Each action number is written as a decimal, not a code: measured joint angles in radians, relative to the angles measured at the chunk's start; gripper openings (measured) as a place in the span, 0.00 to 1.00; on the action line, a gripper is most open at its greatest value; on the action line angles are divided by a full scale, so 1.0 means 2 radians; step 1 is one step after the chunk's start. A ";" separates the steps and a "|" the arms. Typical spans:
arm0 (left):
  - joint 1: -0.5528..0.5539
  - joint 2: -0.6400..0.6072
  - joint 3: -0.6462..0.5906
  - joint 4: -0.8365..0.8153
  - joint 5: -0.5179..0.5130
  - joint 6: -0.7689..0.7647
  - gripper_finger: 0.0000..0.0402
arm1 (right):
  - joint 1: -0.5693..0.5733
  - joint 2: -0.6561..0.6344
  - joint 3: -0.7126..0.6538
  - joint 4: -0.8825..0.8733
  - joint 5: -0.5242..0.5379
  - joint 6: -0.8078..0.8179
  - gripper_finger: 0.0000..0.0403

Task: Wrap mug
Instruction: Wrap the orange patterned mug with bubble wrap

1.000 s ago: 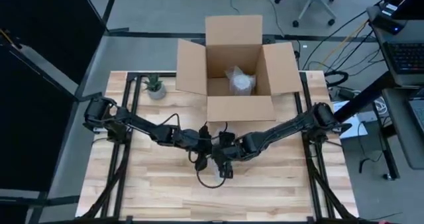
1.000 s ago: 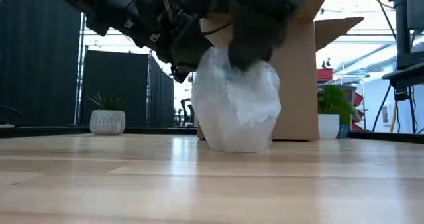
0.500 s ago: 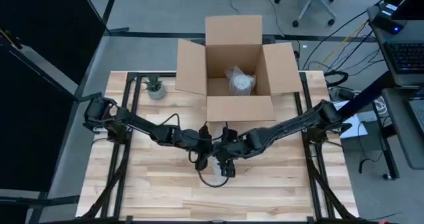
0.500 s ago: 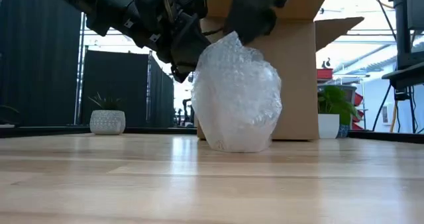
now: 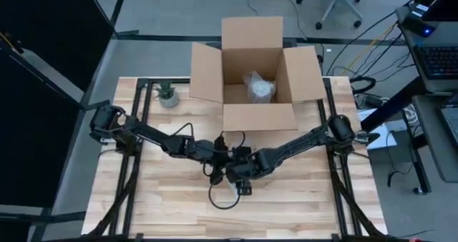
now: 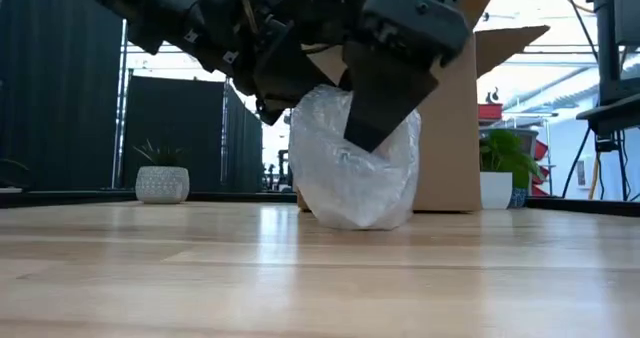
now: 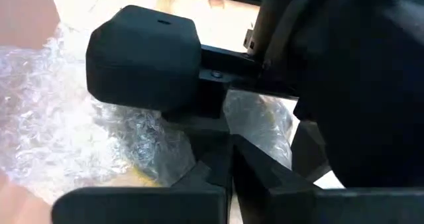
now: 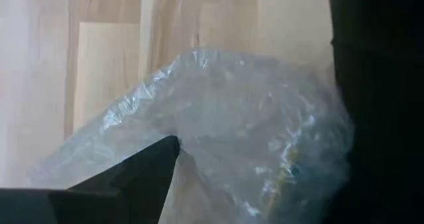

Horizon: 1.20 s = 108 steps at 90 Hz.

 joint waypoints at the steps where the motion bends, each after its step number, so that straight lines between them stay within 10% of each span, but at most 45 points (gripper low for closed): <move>1: 0.000 0.000 0.000 0.000 0.000 0.000 0.00 | 0.000 -0.002 0.000 0.000 -0.001 0.000 0.70; 59: 0.000 0.001 0.000 0.003 0.000 -0.001 0.00 | 0.003 -0.156 -0.003 -0.075 -0.006 0.035 0.70; 108: 0.000 0.001 0.000 0.003 0.000 -0.001 0.00 | 0.012 -0.029 0.000 -0.013 -0.005 -0.002 0.70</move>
